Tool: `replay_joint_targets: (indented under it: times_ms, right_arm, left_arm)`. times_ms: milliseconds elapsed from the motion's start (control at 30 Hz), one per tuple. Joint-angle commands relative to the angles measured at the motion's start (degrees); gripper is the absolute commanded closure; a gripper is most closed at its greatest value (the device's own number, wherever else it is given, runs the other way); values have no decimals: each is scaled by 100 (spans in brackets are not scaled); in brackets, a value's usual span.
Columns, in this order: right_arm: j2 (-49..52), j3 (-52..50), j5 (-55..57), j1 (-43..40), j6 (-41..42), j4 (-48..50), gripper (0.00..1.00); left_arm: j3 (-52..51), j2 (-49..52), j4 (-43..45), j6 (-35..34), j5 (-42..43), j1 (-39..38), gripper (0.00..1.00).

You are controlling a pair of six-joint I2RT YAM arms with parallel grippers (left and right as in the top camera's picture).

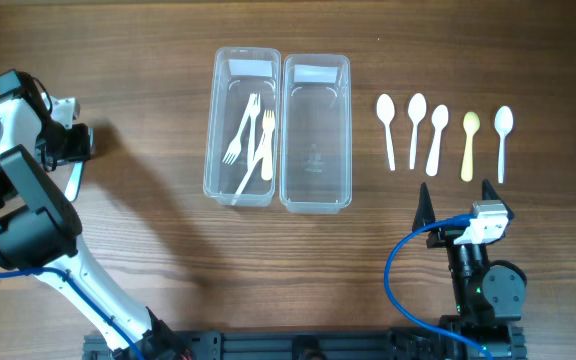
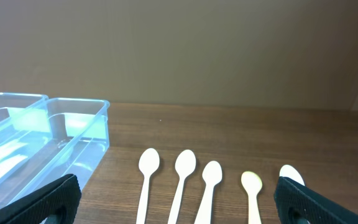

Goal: Pack container
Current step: 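Grasp the light-blue fork with the left gripper, then place the light-blue fork into the left container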

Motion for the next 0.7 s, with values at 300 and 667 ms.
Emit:
replay_joint_targets:
  times_ms: [300,667]
  right_arm:
    - [-26,-7,-92,-20,-13,22,0]
    - [-26,-7,-92,-20,-11,22,0]
  left_arm:
    - [214,-297,-219,-463,116,26,96]
    - [1434,-1589,-1102,-1462,905,-1014,96]
